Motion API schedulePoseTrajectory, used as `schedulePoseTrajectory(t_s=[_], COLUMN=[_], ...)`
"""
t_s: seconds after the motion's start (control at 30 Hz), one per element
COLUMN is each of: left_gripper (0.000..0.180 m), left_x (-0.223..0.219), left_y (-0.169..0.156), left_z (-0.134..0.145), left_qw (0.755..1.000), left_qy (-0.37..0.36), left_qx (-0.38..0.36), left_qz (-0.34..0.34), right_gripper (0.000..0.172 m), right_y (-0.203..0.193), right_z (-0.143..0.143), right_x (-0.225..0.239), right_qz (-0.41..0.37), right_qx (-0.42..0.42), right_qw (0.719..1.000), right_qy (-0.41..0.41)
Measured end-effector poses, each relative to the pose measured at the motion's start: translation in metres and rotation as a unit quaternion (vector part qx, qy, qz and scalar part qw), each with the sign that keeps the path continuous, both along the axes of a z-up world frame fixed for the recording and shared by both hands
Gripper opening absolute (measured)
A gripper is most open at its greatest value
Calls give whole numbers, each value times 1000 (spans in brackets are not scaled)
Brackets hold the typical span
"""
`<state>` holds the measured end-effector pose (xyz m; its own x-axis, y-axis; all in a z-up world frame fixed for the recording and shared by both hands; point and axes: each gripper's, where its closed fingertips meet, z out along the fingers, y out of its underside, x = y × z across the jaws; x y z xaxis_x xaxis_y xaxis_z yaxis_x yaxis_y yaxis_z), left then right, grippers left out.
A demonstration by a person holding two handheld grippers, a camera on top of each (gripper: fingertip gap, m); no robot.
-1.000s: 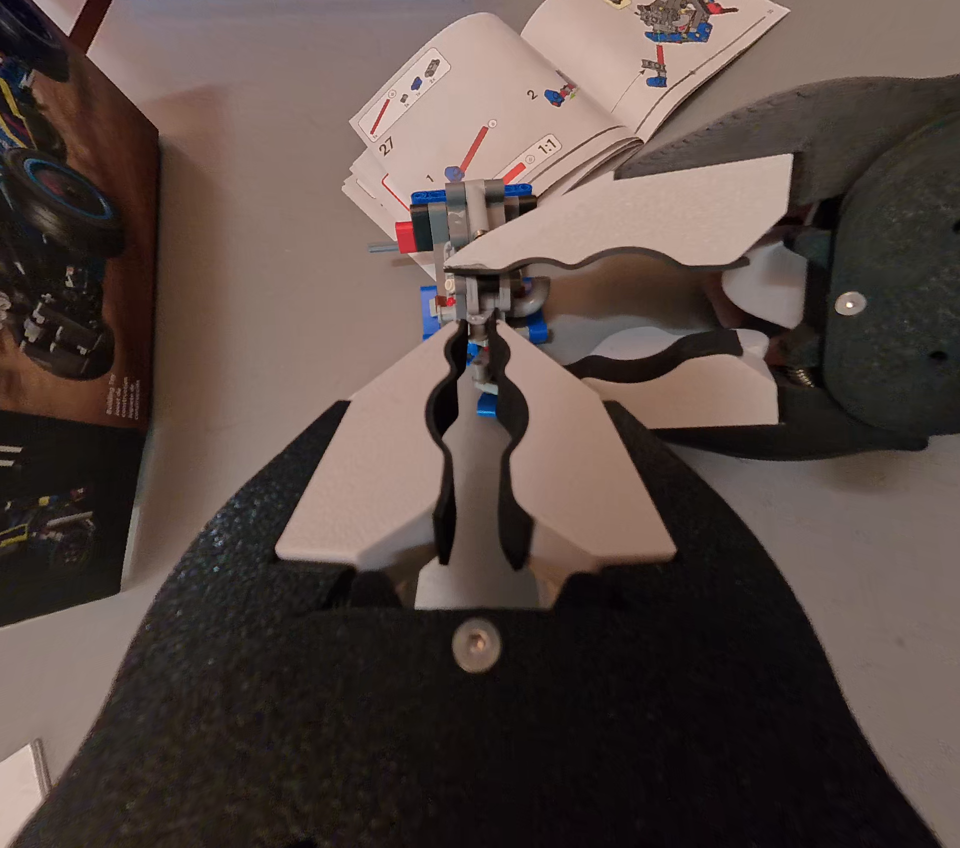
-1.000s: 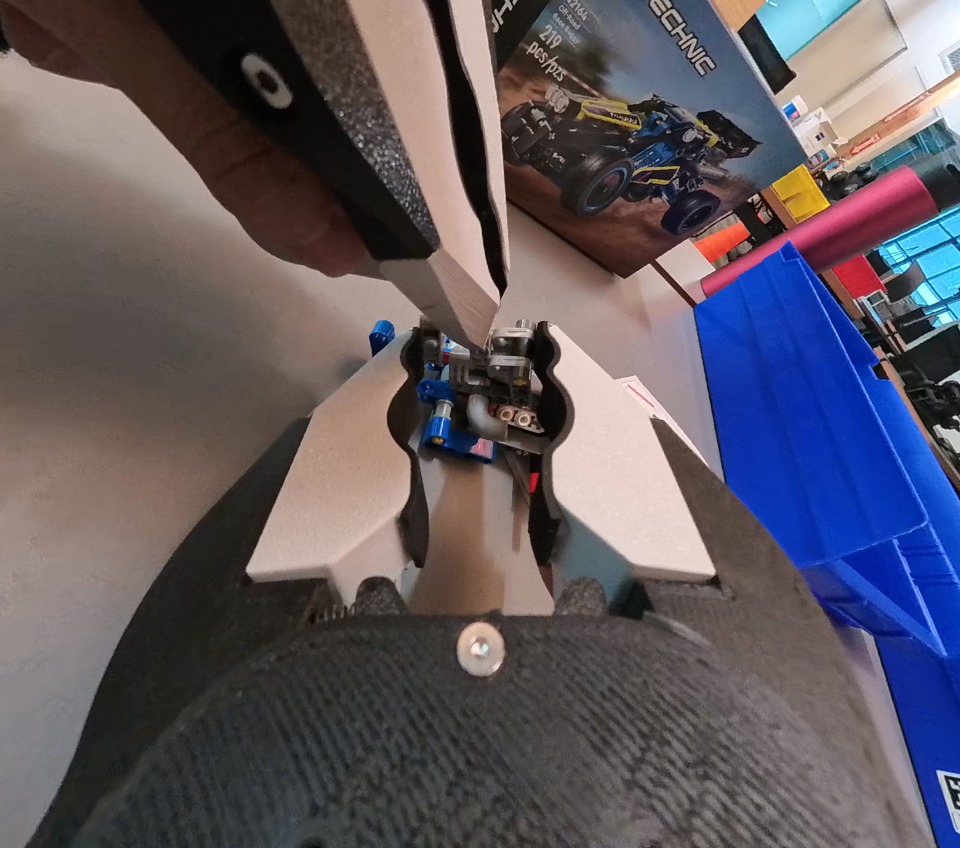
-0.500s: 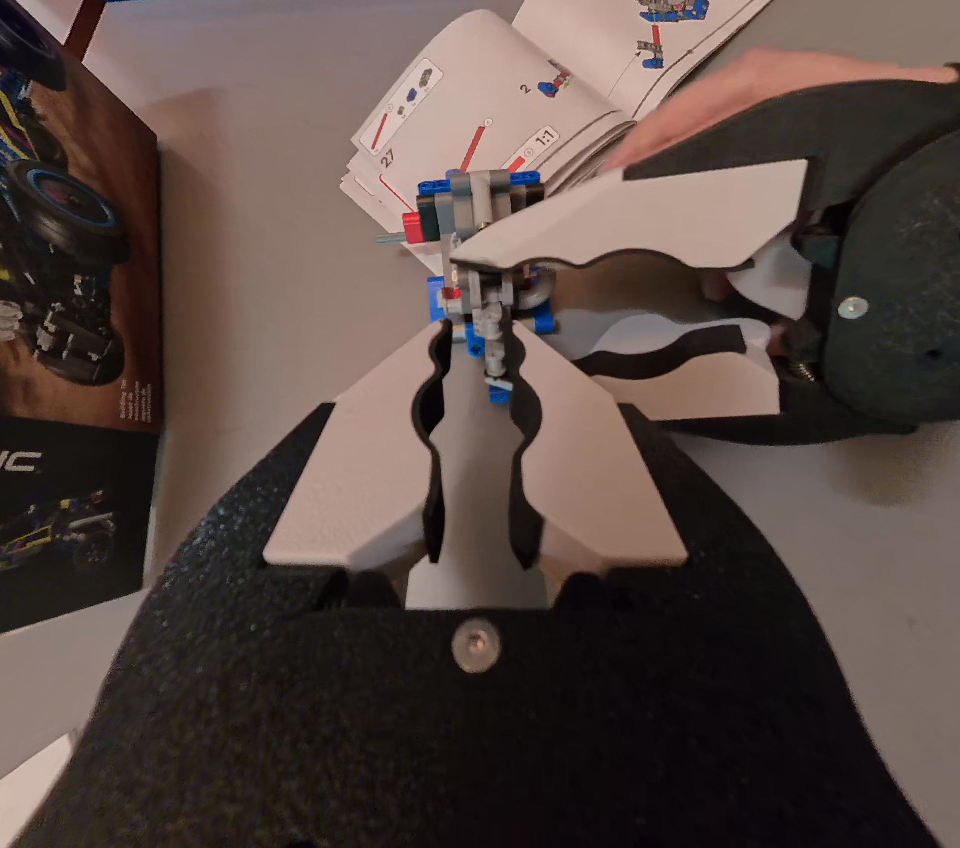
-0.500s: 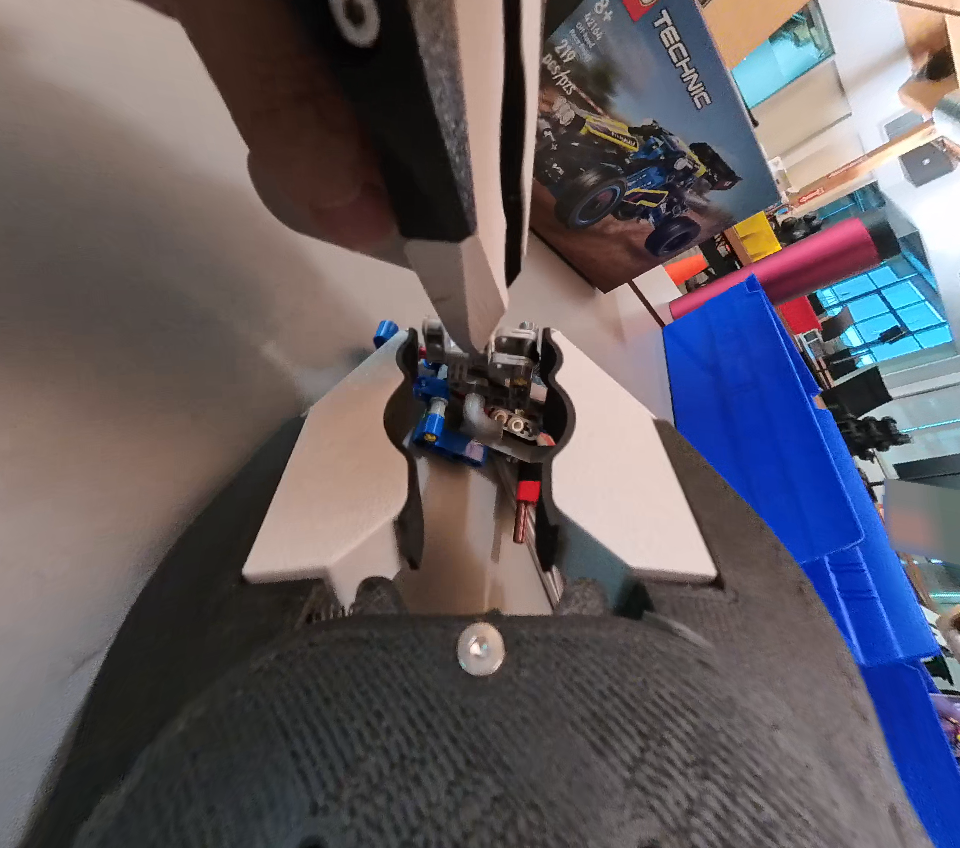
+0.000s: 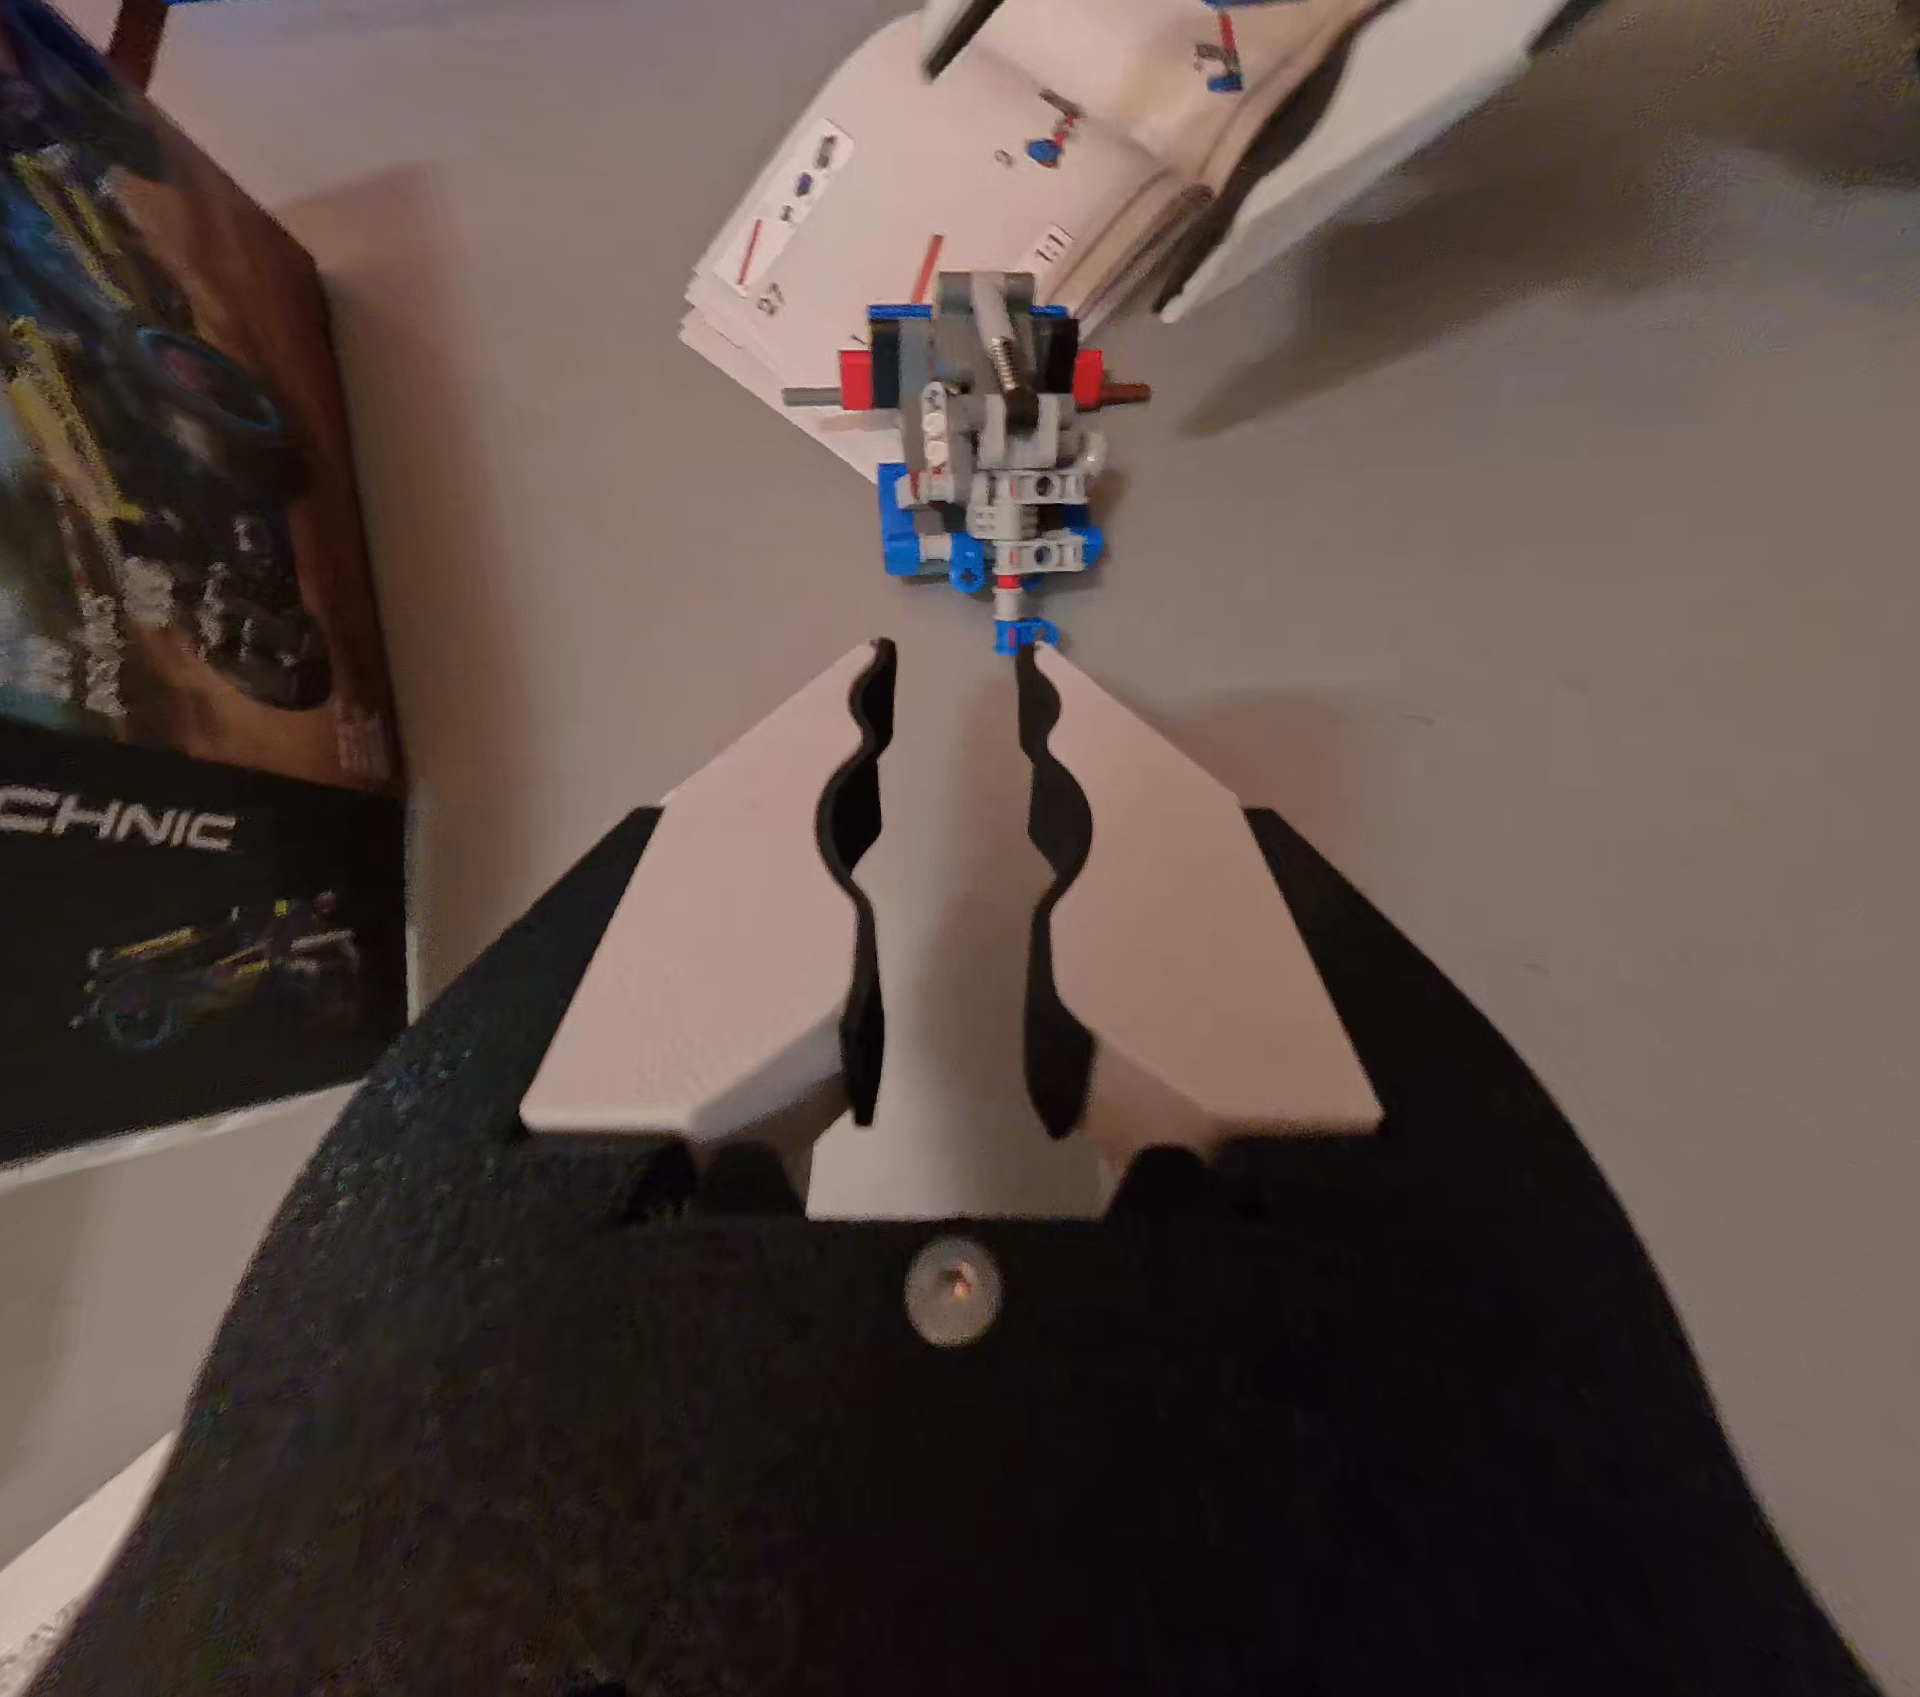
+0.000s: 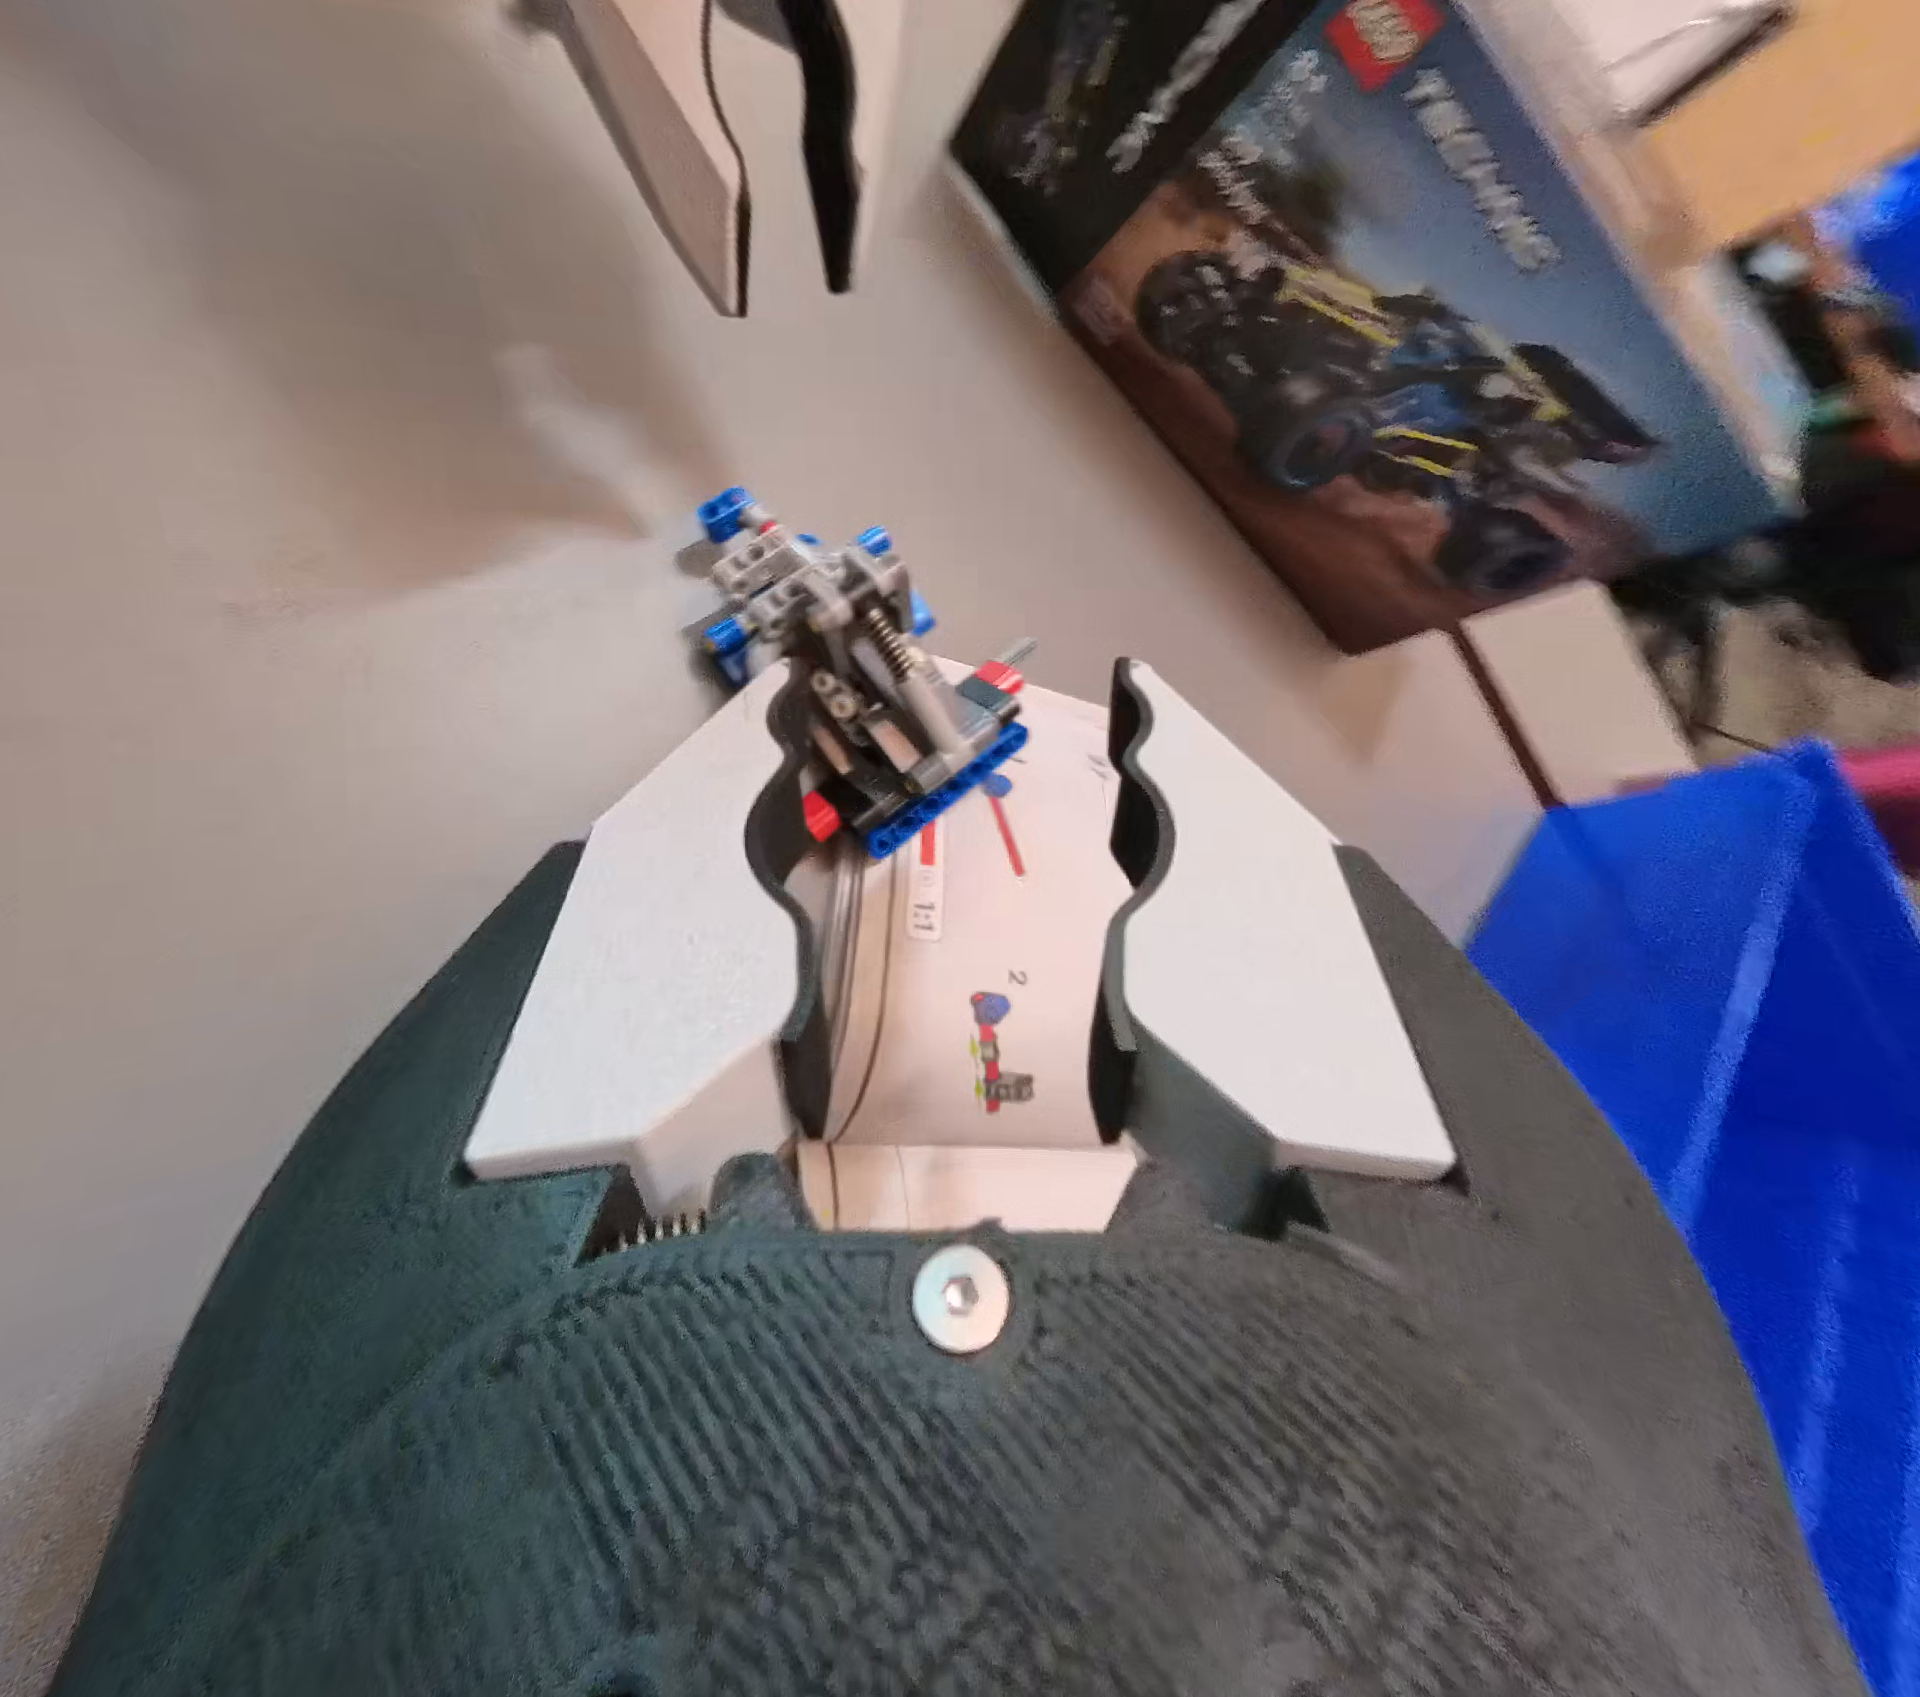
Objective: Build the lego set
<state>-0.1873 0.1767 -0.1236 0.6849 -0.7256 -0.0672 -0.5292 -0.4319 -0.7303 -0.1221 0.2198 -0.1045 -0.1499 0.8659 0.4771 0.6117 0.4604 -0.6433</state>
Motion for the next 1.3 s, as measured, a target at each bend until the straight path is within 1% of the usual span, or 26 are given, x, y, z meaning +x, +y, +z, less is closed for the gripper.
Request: schedulePoseTrajectory(t_s=[0.03,0.07,0.13,0.2,0.27,0.3,0.37,0.4,0.47,0.5,0.57,0.63,0.7,0.77,0.83,0.87,0.93,1.0,1.1,1.13,1.2,1.27,1.3], left_gripper=[20,21,22,24,27,28,28,29,30,31,26,16,12,11,10,10,10,10,9,5,0,0,0], left_x=[3,6,14,20,21,20,21,22,21,22,21,21,16,12,12,14,11,9,14,15,18,20,19], left_y=[-1,-1,-2,-6,-6,-4,-1,0,3,3,7,9,8,1,-14,-27,-49,-69,-100,-107,-116,-121,-119], left_z=[-3,-5,-11,-21,-31,-34,-40,-43,-49,-54,-56,-57,-56,-51,-42,-40,-40,-43,-46,-47,-47,-45,-47], left_qw=[1000,999,996,991,985,985,986,988,989,989,989,989,990,995,999,996,985,977,956,952,943,932,937], left_qy=[13,28,61,98,128,134,125,117,115,118,121,121,118,85,7,-40,-98,-129,-178,-186,-210,-240,-234], left_qx=[5,15,39,54,69,77,81,80,72,65,72,77,67,35,-18,-67,-137,-169,-230,-241,-256,-273,-261], left_qz=[-10,-20,-49,-79,-89,-82,-71,-66,-54,-55,-43,-39,-37,-32,-30,-34,-32,-34,-37,-32,-22,-14,-6], right_gripper=[55,55,56,60,61,58,44,40,25,22,21,20,19,19,18,18,18,18,18,18,18,18,18], right_y=[-2,-3,-6,0,8,11,11,13,15,15,16,16,13,5,-6,-17,-39,-59,-89,-96,-107,-115,-115], right_z=[-6,-10,-21,-31,-37,-37,-37,-40,-47,-50,-51,-51,-51,-50,-50,-50,-50,-50,-49,-49,-49,-48,-48], right_x=[0,-2,-3,-2,0,-2,-5,-5,-5,-6,-10,-12,-14,-16,-16,-16,-17,-19,-12,-10,-6,-1,-1], right_qz=[34,59,109,127,134,137,145,145,157,162,173,183,179,171,175,184,196,207,239,245,252,258,255], right_qx=[-18,-18,10,48,59,58,28,14,10,9,25,38,24,-11,-24,-34,-47,-53,-66,-64,-64,-71,-66], right_qw=[999,997,991,983,977,977,978,977,973,972,971,970,973,976,976,975,973,972,964,963,962,960,962], right_qy=[-20,-35,-79,-123,-152,-151,-147,-154,-167,-171,-162,-156,-147,-134,-125,-121,-113,-101,-95,-92,-86,-82,-76])
